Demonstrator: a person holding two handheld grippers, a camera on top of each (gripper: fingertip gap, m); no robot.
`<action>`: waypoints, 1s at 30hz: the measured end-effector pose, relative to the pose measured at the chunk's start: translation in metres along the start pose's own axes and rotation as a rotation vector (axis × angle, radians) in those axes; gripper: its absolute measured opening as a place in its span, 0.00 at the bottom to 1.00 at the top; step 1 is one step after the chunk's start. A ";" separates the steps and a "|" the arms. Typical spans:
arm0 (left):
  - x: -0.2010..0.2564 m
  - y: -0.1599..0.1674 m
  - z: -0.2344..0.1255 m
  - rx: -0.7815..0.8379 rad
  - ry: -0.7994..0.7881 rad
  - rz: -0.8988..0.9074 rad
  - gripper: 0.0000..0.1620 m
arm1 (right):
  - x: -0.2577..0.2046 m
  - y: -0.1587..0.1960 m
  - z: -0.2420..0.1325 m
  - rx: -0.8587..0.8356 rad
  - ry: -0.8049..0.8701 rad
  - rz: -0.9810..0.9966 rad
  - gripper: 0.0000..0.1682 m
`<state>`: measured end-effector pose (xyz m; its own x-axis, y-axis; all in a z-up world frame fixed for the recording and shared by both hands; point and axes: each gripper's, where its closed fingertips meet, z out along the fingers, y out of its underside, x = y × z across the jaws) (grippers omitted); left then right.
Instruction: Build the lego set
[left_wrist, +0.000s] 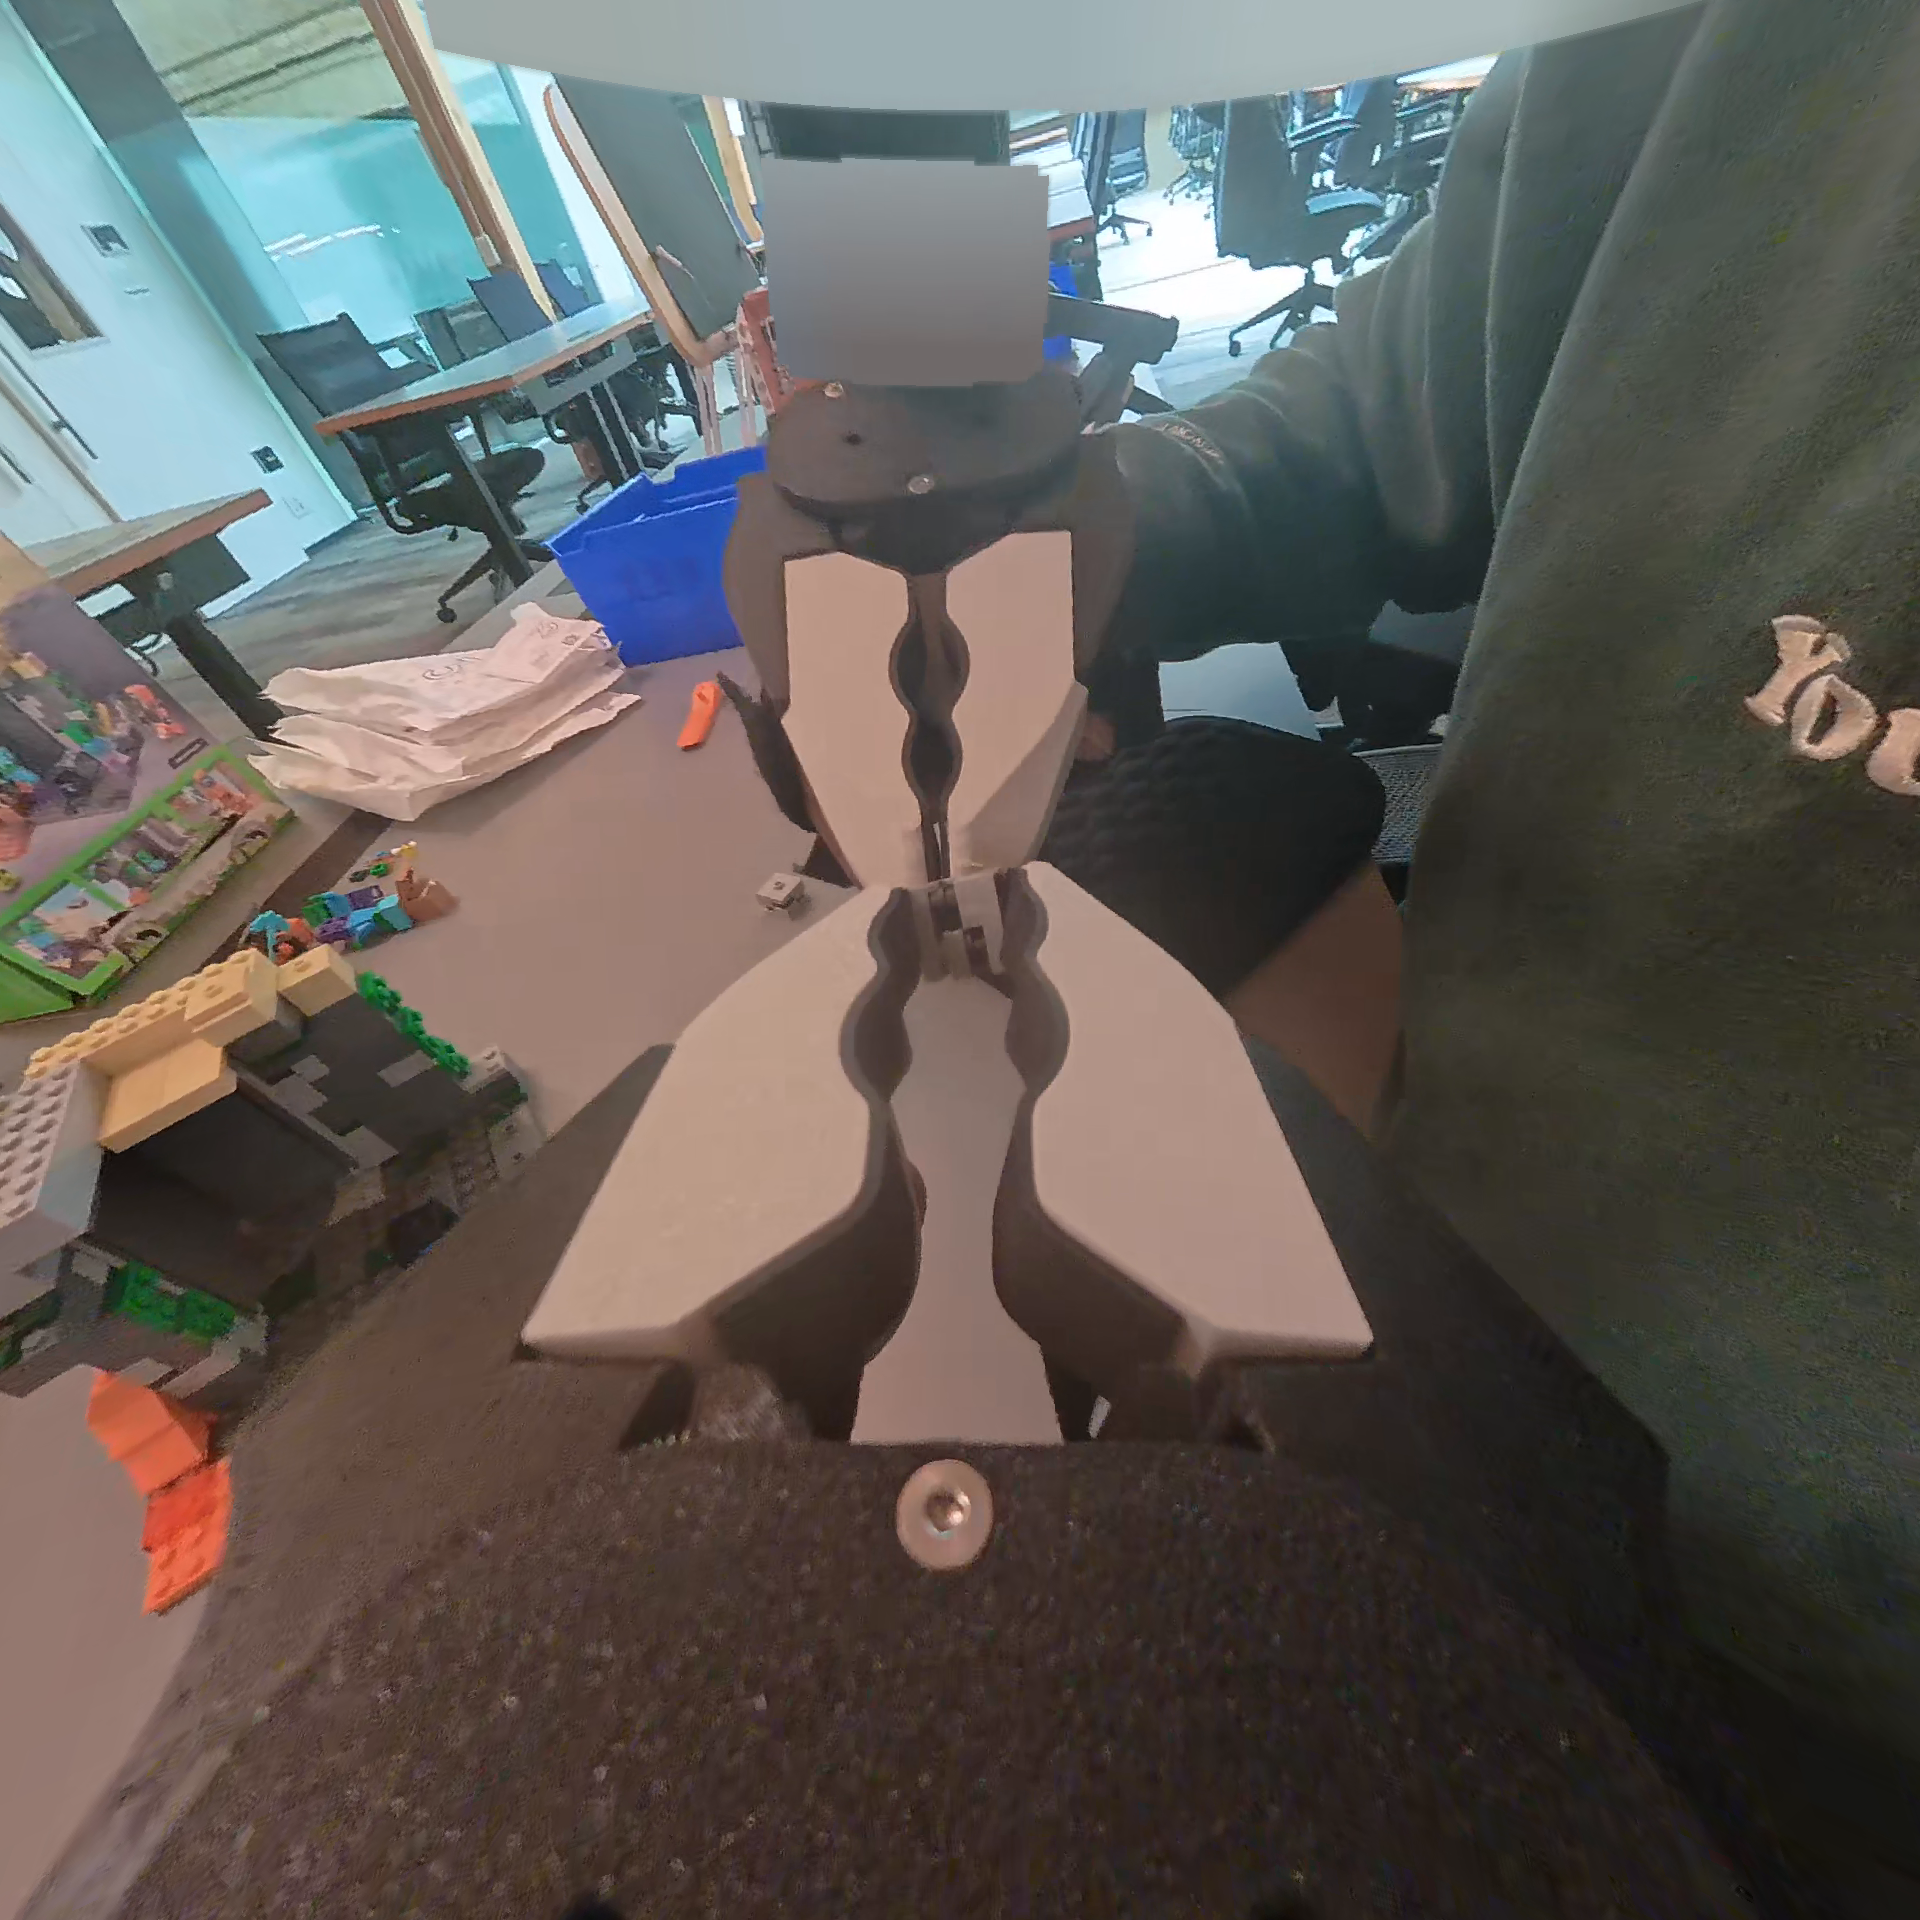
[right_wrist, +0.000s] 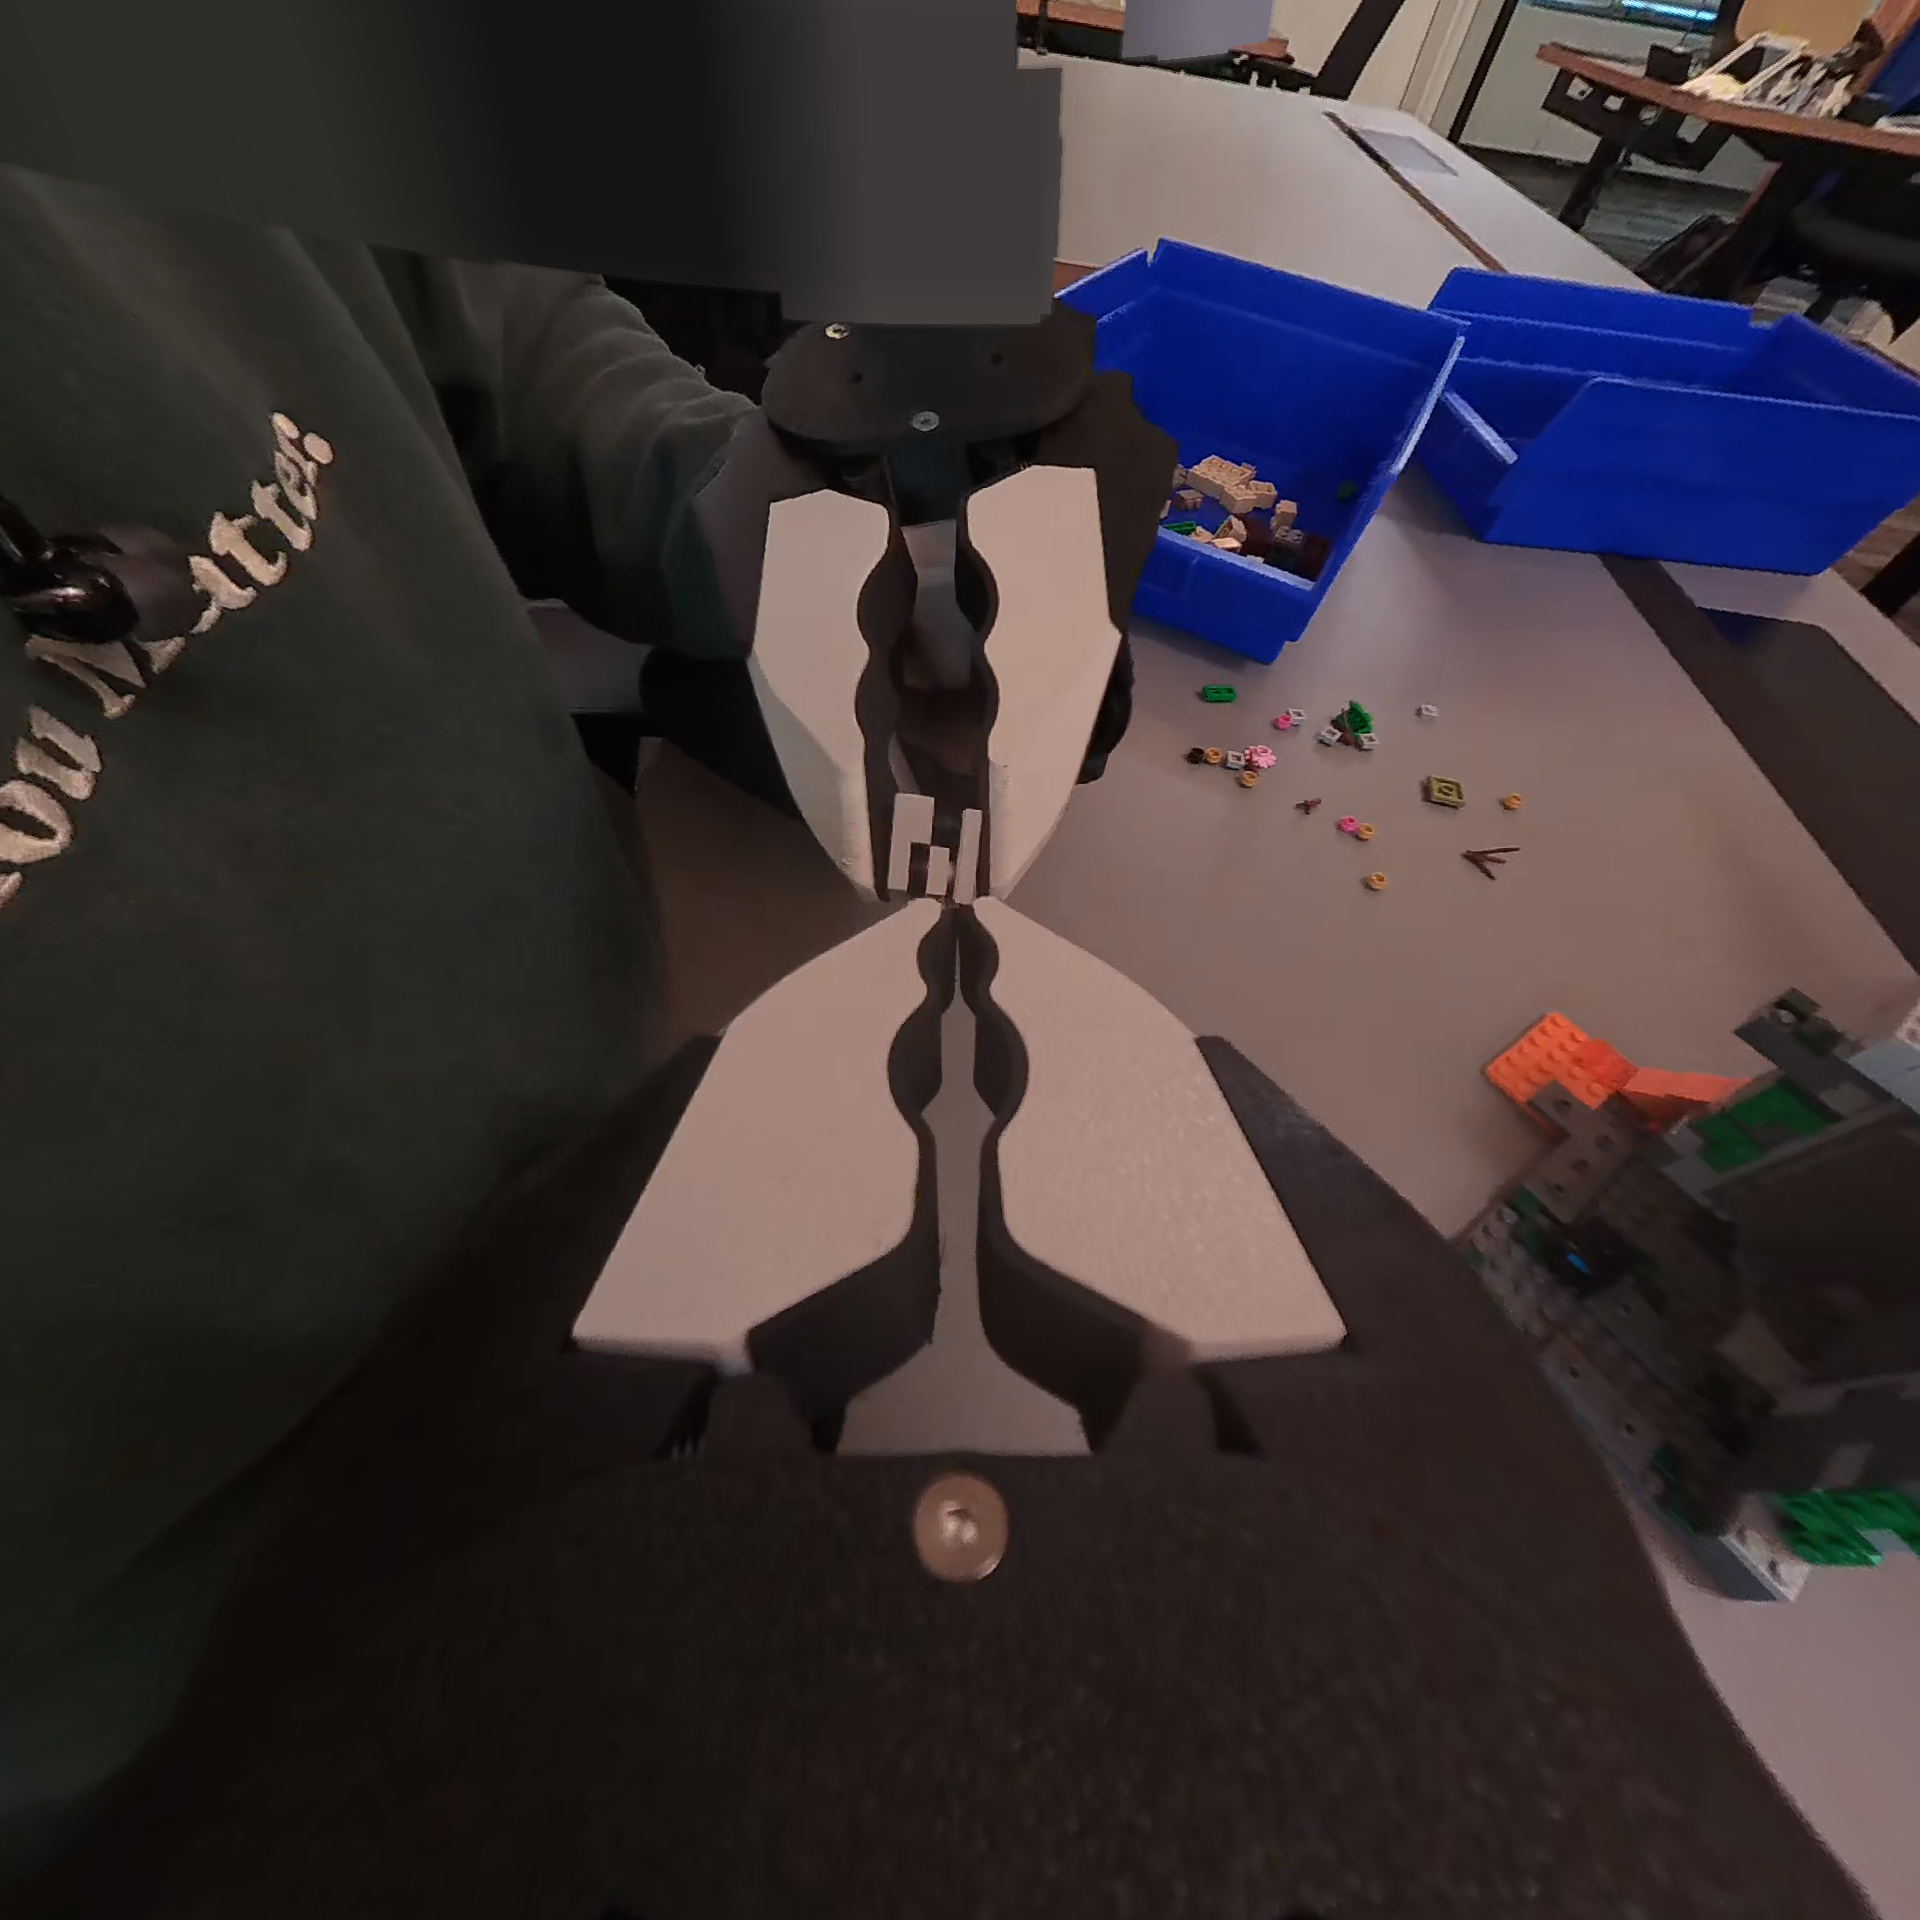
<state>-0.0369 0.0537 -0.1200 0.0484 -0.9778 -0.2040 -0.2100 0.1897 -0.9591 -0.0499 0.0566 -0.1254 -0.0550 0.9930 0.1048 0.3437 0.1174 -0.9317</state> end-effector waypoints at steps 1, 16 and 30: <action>0.001 0.001 0.000 -0.007 0.013 -0.006 0.10 | -0.001 0.001 0.000 -0.006 -0.004 0.004 0.00; -0.013 0.041 0.009 -0.177 -0.053 0.175 0.10 | 0.013 0.025 0.002 0.036 0.010 0.056 0.08; -0.021 0.128 0.021 -0.582 -0.010 0.227 0.10 | 0.031 0.102 0.030 -0.256 0.034 -0.029 0.08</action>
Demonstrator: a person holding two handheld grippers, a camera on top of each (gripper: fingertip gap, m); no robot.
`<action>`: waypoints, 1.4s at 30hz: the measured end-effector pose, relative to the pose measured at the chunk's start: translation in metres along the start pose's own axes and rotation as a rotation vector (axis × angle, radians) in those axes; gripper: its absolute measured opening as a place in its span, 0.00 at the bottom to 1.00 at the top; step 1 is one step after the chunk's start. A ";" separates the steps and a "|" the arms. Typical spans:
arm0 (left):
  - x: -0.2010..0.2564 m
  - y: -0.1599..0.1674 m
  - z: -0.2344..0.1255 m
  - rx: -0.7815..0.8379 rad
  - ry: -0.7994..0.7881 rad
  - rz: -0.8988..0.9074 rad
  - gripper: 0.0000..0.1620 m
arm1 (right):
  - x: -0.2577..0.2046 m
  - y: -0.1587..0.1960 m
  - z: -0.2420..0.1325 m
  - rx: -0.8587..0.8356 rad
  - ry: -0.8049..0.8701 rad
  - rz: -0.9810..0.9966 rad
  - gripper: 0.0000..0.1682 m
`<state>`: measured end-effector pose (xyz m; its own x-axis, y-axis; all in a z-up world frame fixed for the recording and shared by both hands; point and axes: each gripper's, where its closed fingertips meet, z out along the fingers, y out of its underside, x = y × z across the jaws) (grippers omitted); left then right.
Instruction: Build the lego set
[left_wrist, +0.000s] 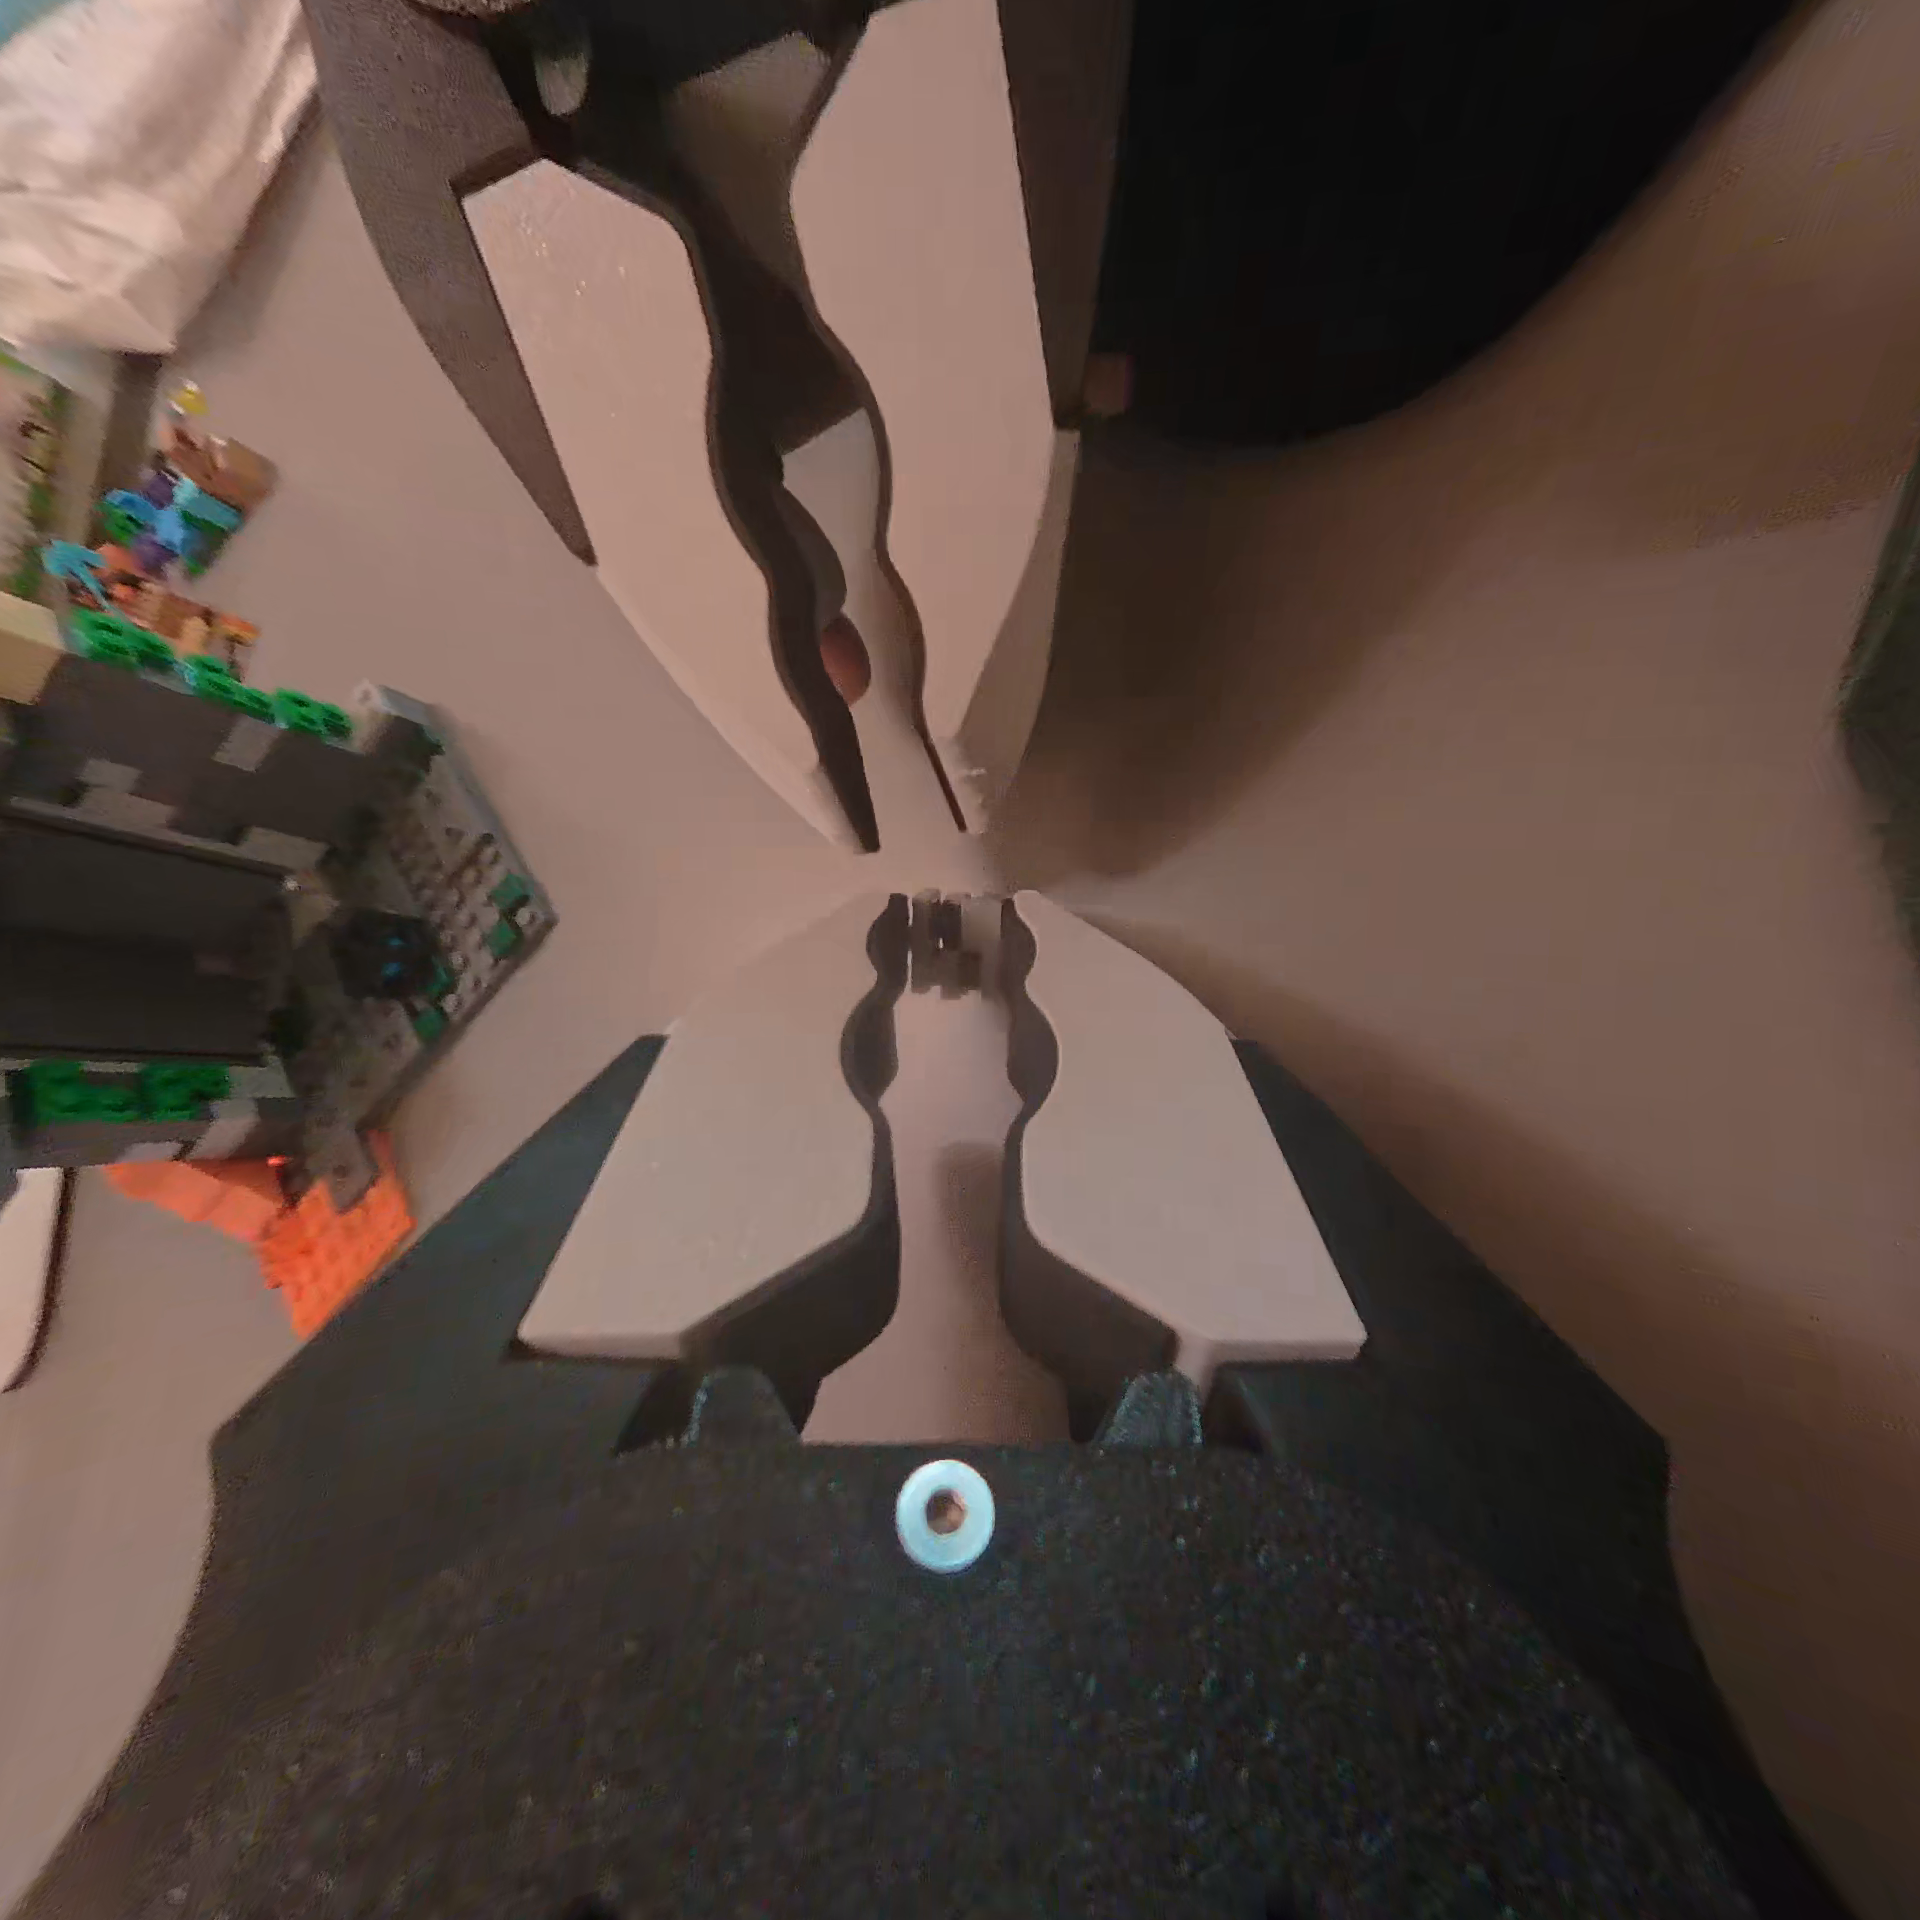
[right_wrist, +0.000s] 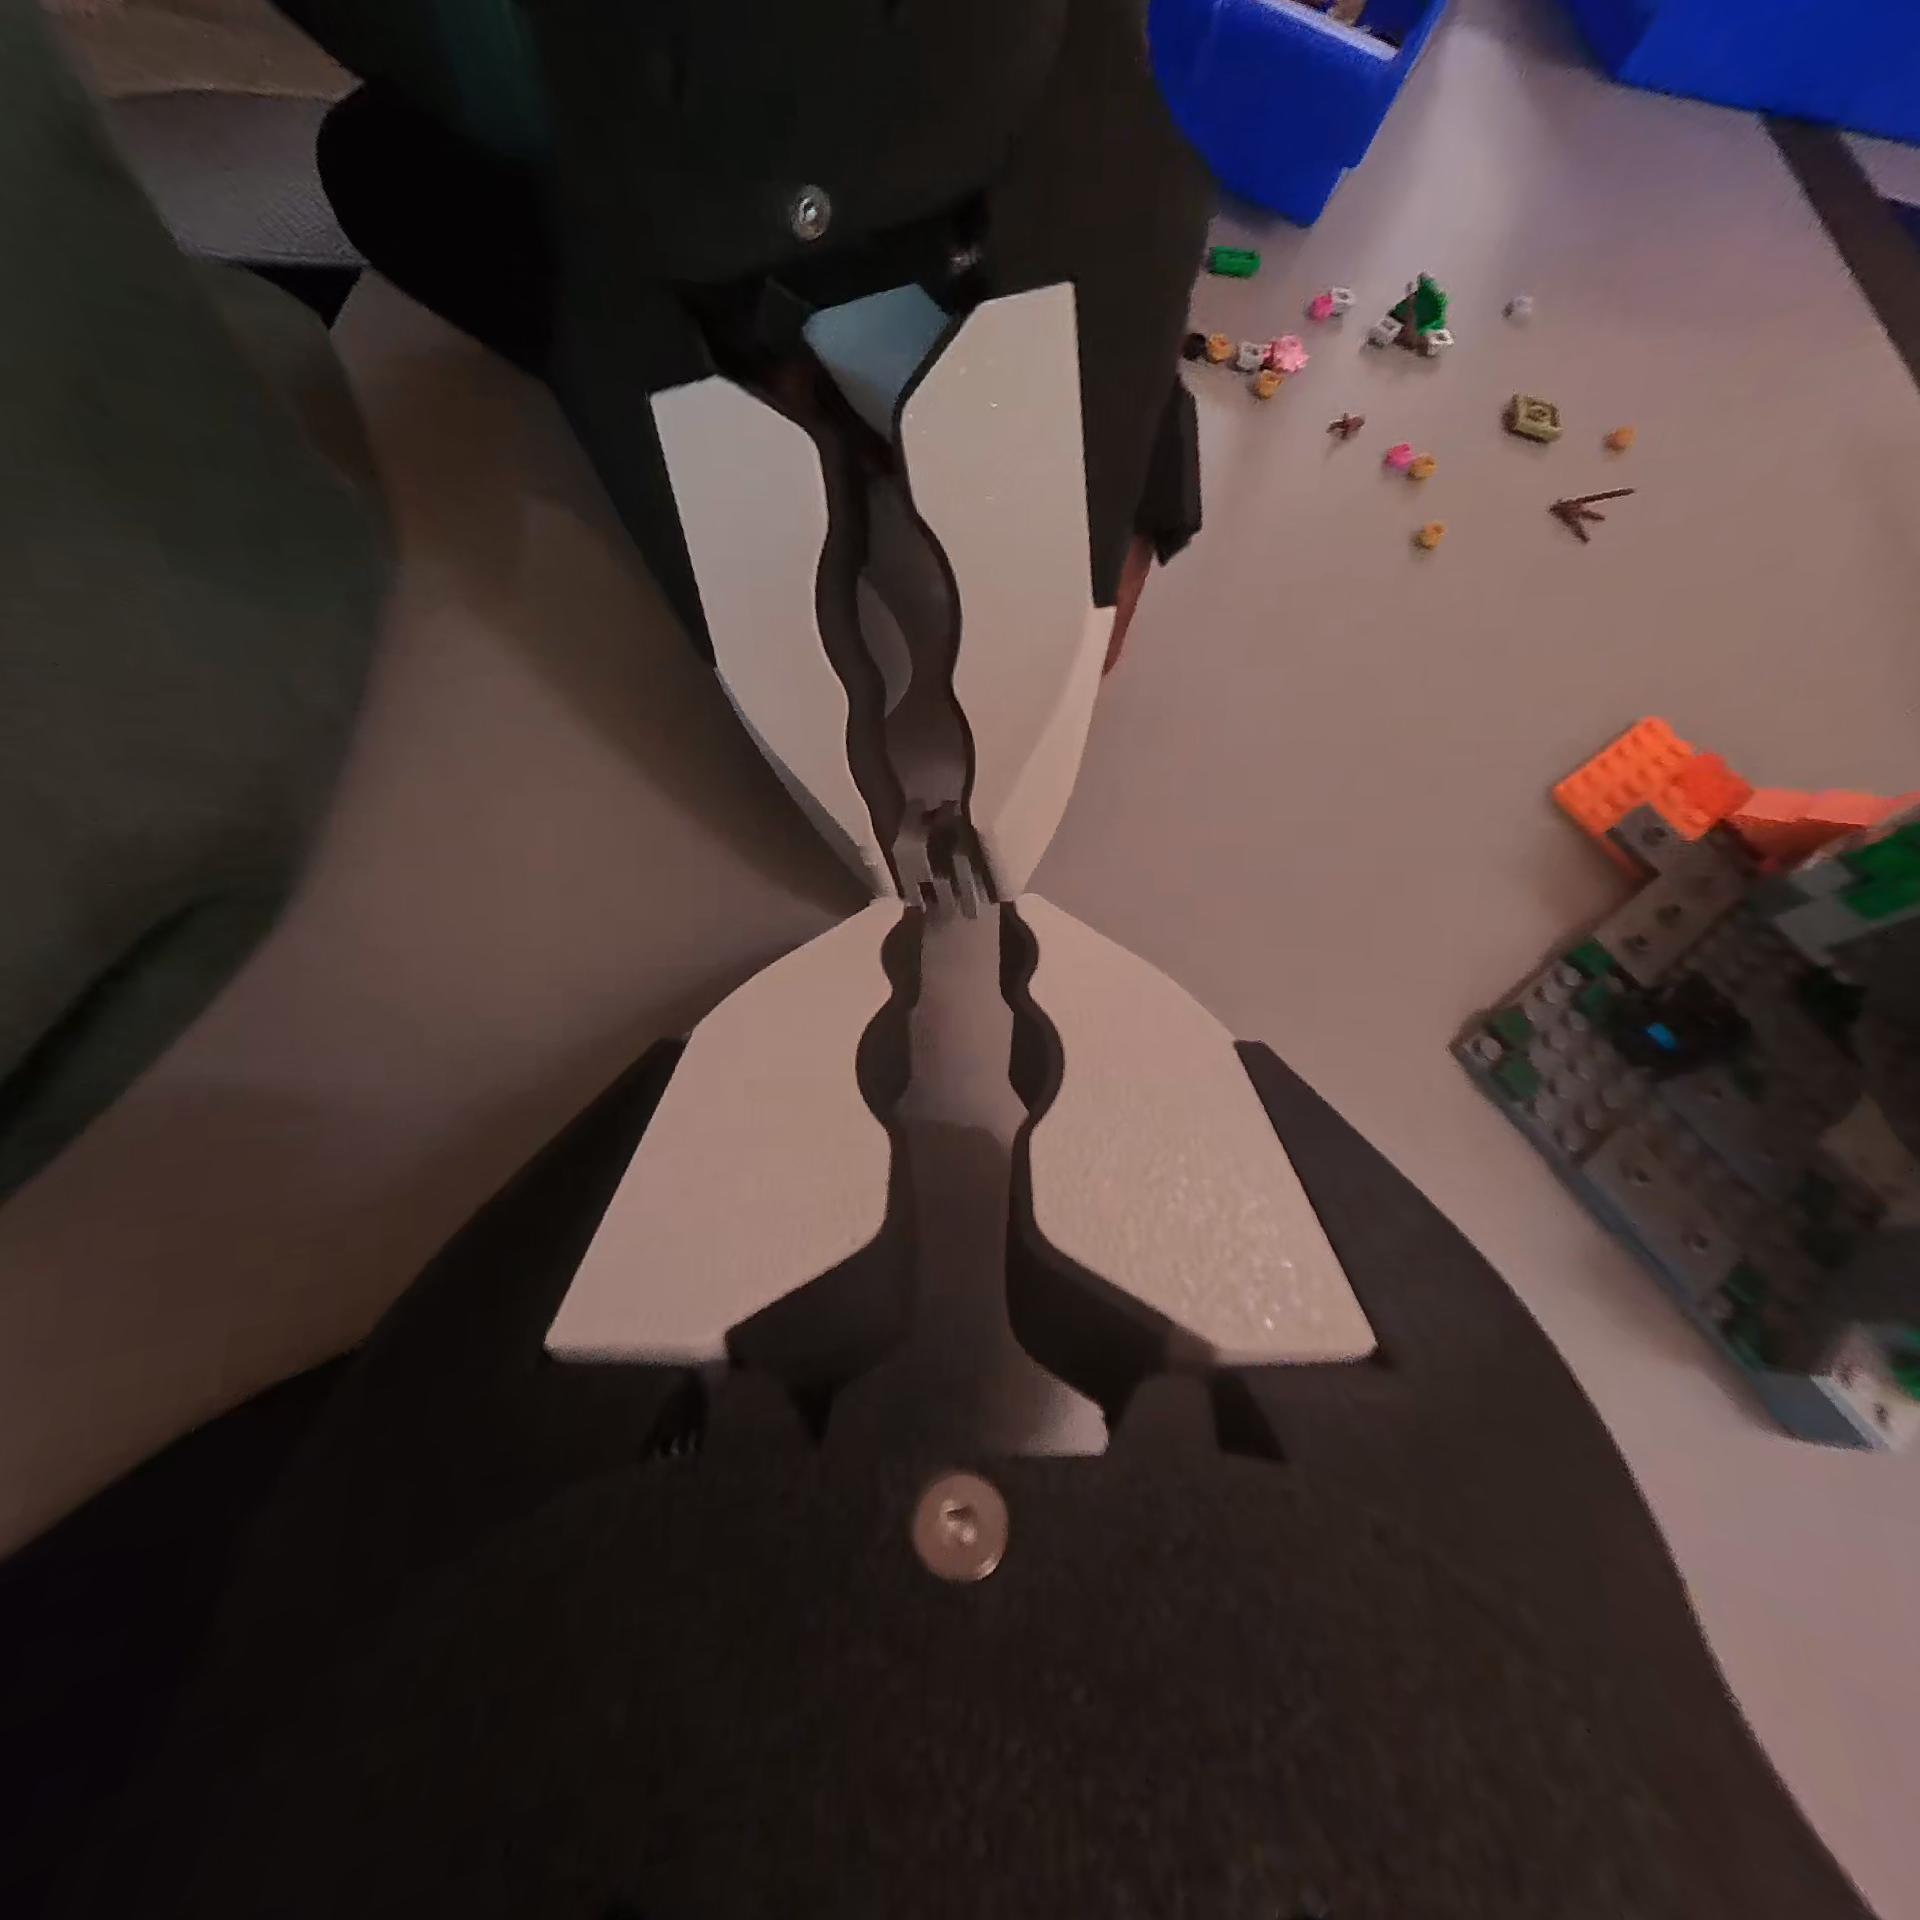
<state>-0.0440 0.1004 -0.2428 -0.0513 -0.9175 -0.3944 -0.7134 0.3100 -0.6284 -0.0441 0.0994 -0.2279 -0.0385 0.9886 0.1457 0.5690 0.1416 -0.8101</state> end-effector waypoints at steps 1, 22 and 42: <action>0.001 0.001 0.000 -0.005 0.019 -0.023 0.10 | 0.000 0.002 0.002 -0.013 -0.008 -0.007 0.09; -0.003 0.020 -0.015 -0.030 0.099 -0.247 0.16 | 0.004 -0.002 0.017 -0.054 -0.110 0.043 0.10; -0.006 0.037 -0.023 -0.078 0.178 -0.414 0.19 | 0.003 -0.003 0.029 -0.115 0.123 -0.514 0.09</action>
